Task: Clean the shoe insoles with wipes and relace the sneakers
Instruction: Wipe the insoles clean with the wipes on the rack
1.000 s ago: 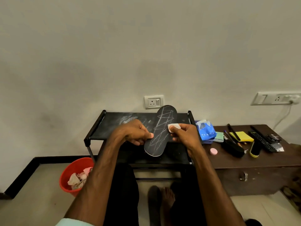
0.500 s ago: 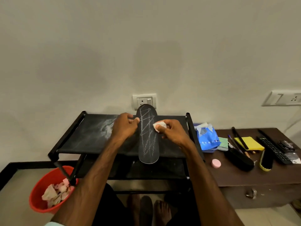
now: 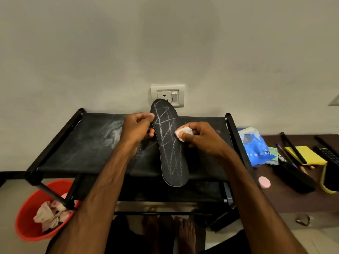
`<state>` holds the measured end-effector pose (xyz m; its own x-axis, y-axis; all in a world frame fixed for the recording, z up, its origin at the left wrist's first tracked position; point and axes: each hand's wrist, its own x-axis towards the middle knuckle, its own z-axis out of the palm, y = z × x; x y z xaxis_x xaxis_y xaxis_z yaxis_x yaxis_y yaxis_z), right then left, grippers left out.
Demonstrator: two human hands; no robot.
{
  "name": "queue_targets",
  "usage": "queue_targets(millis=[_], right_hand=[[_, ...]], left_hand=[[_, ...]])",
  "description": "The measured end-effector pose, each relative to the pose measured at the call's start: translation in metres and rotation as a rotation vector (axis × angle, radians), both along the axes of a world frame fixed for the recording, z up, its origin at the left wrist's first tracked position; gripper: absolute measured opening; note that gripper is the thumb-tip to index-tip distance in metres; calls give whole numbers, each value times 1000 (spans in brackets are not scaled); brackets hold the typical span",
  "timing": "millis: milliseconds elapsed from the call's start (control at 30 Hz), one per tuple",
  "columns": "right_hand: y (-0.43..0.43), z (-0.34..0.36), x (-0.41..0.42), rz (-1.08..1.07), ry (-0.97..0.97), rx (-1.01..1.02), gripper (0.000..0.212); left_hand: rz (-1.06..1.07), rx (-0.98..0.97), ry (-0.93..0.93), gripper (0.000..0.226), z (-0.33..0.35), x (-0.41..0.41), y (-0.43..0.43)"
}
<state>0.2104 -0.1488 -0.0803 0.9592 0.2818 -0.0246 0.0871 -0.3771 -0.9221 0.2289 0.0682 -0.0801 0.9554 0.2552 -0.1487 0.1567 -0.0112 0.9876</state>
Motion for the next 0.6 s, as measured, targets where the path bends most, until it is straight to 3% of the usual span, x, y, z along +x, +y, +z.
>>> queue_targets(millis=[300, 600], right_hand=[[-5, -17, -18, -199, -48, -6, 22], [8, -21, -36, -373, -128, 25, 19]], left_hand=[[8, 15, -4, 16, -4, -3, 1], [42, 21, -8, 14, -4, -24, 5]])
